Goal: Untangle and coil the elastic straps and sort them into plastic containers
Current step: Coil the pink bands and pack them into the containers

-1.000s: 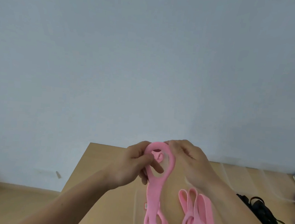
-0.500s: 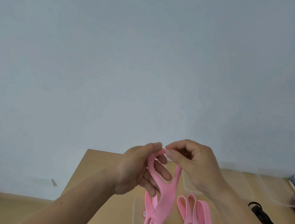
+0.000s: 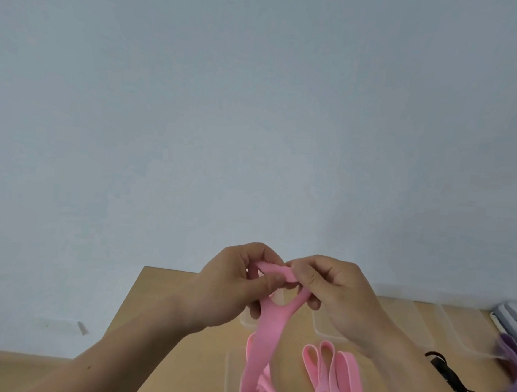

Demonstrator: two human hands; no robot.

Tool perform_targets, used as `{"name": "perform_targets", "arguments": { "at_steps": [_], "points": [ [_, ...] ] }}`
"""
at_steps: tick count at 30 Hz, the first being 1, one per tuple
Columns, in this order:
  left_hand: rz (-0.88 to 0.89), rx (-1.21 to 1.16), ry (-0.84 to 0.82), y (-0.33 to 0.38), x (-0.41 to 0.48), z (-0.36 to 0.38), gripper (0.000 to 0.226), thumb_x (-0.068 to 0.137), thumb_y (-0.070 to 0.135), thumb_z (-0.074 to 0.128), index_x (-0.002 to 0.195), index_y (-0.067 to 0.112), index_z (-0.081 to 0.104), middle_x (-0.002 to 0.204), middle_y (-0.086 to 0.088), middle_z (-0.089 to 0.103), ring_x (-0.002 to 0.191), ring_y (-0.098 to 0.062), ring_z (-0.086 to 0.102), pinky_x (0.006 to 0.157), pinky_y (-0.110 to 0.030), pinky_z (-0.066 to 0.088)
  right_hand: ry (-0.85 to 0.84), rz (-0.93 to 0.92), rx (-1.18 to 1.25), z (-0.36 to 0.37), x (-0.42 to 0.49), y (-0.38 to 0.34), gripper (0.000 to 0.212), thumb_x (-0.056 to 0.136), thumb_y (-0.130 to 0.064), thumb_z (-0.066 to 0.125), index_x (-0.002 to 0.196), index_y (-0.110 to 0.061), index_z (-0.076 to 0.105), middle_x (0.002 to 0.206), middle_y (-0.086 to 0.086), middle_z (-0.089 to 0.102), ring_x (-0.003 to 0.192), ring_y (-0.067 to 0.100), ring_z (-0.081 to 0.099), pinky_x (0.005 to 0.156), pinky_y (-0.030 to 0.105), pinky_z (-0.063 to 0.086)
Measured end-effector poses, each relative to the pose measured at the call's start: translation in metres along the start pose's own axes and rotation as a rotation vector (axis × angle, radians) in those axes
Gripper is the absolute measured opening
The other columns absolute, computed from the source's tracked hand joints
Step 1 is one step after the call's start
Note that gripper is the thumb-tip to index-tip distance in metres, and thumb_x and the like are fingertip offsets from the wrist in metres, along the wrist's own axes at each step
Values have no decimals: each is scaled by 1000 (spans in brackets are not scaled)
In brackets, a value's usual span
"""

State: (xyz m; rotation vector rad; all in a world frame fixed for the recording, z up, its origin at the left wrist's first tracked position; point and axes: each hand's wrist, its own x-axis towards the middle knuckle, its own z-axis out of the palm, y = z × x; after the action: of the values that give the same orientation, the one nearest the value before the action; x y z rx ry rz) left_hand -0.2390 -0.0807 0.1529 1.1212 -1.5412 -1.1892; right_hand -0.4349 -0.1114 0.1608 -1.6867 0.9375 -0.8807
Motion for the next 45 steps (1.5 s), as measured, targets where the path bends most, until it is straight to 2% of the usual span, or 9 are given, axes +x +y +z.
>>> {"name": "perform_targets", "arguments": {
  "at_steps": [4,9,12,18,21,25,29,38,45],
  "points": [
    [-43,15,64,-2,0,1,10,89,23,69,94,14,69,85,-18,71,67,-36,66,66,-45,55,80,-68,-89,3,2,2,6,86,-21,73,84,-26,75,78,-7,74,69,3,67,63,13,48],
    [-301,-292,-19,2,2,3,45,82,25,66,115,-5,57,104,-27,69,83,-38,66,80,-46,57,187,-231,-244,11,2,7,7,84,-33,70,89,-29,72,80,-18,69,75,3,65,63,11,47],
    [-381,-412,-85,3,2,1,59,83,34,62,122,-11,56,103,-32,63,86,-36,62,80,-44,54,223,-426,-387,13,4,13,8,86,-14,73,91,-20,72,81,-14,66,78,2,63,65,9,45],
    [-385,-472,-30,6,4,-3,22,85,22,70,93,3,61,95,-23,64,82,-34,63,72,-40,57,241,-616,-498,13,9,20,30,82,-5,74,93,-31,67,85,-13,62,80,7,60,66,20,50],
    [-348,-477,-15,6,3,-5,7,89,8,67,90,4,62,94,-24,65,79,-32,65,69,-37,58,229,-574,-461,14,9,24,19,81,-11,73,90,-29,70,84,-14,63,81,9,62,66,20,51],
    [-247,-382,55,-1,0,-7,7,88,-4,66,89,2,62,88,-22,68,82,-32,69,72,-35,57,138,-294,-134,15,7,25,11,81,-21,77,84,-31,72,81,-9,65,76,10,63,68,21,51],
    [-104,-117,120,-7,-1,-7,7,90,2,67,89,6,62,89,-12,75,81,-24,71,75,-32,57,79,-103,102,16,7,24,15,79,-40,70,92,-33,71,80,0,70,69,10,65,65,21,51],
    [-57,-28,224,-16,-1,-1,30,78,25,69,107,22,64,89,-1,74,82,-22,72,73,-32,58,175,-210,-125,24,13,23,13,88,-20,69,84,-32,67,71,-7,67,60,10,66,60,17,53],
    [-72,-53,187,-15,-4,-6,5,90,9,67,93,9,70,84,-12,74,73,-27,69,67,-36,57,57,-211,-218,20,11,26,11,87,-25,73,88,-34,67,75,2,62,63,22,62,62,36,55]
  ]
}}
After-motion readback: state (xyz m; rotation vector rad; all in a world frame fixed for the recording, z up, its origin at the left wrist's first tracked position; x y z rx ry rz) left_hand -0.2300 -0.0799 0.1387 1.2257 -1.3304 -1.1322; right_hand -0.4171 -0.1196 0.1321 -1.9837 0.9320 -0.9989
